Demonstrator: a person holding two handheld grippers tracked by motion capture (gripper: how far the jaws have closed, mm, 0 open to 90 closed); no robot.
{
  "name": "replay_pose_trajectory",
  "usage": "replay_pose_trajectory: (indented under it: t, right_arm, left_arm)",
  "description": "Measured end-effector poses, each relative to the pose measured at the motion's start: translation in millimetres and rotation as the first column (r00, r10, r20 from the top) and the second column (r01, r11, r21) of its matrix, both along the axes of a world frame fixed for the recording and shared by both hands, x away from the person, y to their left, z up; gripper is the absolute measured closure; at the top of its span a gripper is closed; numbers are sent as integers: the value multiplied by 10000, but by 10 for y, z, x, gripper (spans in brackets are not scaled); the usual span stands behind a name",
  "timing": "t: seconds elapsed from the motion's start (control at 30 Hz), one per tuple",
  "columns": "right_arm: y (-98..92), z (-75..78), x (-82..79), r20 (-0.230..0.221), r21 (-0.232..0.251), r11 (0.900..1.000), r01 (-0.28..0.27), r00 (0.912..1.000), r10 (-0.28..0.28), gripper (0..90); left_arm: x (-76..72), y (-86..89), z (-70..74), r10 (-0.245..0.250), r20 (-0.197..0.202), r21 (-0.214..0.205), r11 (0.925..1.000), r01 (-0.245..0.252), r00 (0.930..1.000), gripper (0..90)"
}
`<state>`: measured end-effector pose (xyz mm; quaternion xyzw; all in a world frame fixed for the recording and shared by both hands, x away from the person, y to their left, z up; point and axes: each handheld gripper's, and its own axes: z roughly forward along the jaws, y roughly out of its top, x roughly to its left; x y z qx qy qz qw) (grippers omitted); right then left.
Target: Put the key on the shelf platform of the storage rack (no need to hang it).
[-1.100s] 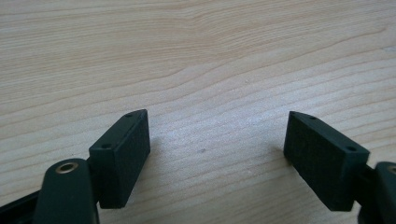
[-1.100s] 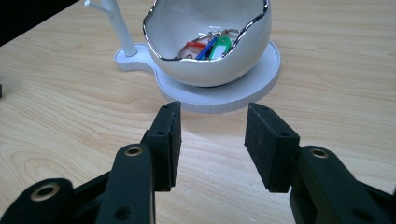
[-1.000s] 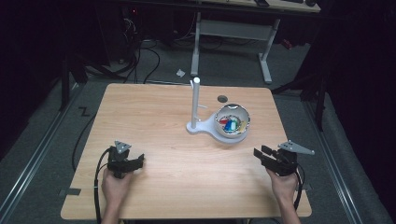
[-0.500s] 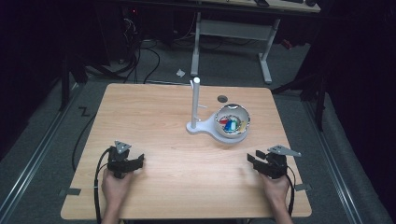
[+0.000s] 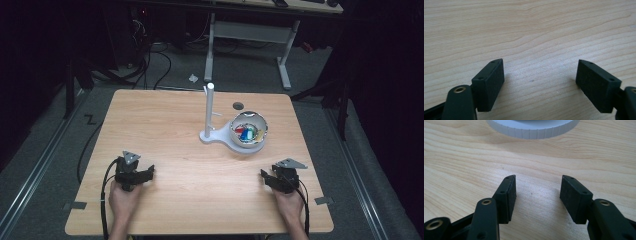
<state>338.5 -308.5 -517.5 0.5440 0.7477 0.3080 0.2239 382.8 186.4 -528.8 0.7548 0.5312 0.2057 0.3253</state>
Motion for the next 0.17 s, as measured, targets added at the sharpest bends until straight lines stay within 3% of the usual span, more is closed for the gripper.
replay_pose_trajectory:
  t: [0.17]
  right_arm:
    - [12, -2, 0, -3, -103, 9999, -43, 10000, 43, 450]
  left_arm:
    - [0, 0, 0, 3, 0, -7, 10000, -3, 10000, 232]
